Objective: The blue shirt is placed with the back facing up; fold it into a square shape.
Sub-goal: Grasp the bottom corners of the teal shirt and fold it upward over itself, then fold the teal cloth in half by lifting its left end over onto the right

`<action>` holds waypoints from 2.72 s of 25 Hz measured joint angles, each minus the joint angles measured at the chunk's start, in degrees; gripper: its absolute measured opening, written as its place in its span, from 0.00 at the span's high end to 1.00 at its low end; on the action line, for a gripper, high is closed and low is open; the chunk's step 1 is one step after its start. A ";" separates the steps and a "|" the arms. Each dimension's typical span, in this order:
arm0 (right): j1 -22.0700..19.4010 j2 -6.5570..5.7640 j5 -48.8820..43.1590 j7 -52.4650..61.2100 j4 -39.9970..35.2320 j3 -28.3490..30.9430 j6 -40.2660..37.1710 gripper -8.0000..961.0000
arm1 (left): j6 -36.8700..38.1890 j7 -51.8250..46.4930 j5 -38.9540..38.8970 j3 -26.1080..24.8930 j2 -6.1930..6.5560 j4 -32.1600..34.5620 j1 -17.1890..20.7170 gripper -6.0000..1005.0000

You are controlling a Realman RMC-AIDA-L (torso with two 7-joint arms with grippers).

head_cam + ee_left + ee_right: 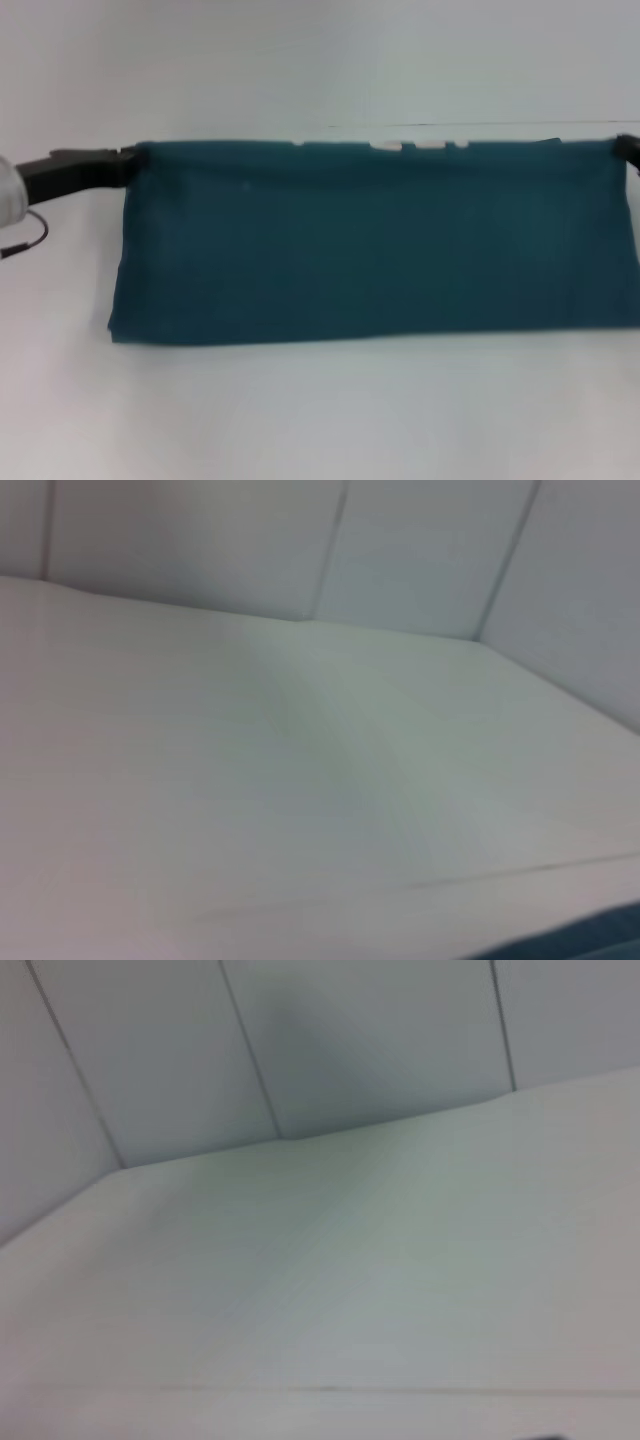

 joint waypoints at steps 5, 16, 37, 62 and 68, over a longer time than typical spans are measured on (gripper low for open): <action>4.01 0.73 0.00 -0.24 1.41 -1.48 9.55 0.88 | -8.65 1.78 -0.25 0.28 -0.44 -2.63 -2.94 0.90; 8.27 1.75 1.78 -2.61 4.47 -4.85 20.06 0.86 | -20.90 8.38 -1.31 0.46 -2.22 -5.90 -7.43 0.89; 8.50 2.12 4.35 -4.92 5.77 -6.56 25.11 0.83 | -22.38 9.25 -2.59 0.45 -3.02 -5.72 -7.65 0.88; 2.77 1.52 5.46 6.88 -0.32 -12.15 12.87 0.32 | -8.76 1.94 -3.90 0.45 -5.05 2.23 0.03 0.21; -0.96 2.43 5.65 11.78 -6.70 -13.17 3.71 0.32 | 2.37 -3.99 -4.05 0.46 -6.06 7.73 4.15 0.21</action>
